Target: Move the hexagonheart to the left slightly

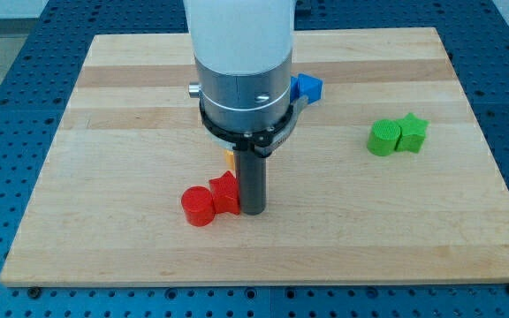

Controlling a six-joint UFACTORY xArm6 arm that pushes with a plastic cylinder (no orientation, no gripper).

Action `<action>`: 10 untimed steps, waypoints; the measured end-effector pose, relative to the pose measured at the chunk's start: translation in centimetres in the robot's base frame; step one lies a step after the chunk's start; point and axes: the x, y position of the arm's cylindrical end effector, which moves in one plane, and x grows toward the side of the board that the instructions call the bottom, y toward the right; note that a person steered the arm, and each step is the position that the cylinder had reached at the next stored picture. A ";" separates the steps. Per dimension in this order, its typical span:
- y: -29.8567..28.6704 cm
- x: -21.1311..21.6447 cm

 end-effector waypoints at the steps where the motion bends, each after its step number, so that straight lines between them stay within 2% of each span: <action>1: 0.0 0.0; 3: 1.9 -0.7; 4: 4.1 -2.6; 7: 4.6 -9.9; 9: 2.6 -10.1; 10: 1.2 -8.5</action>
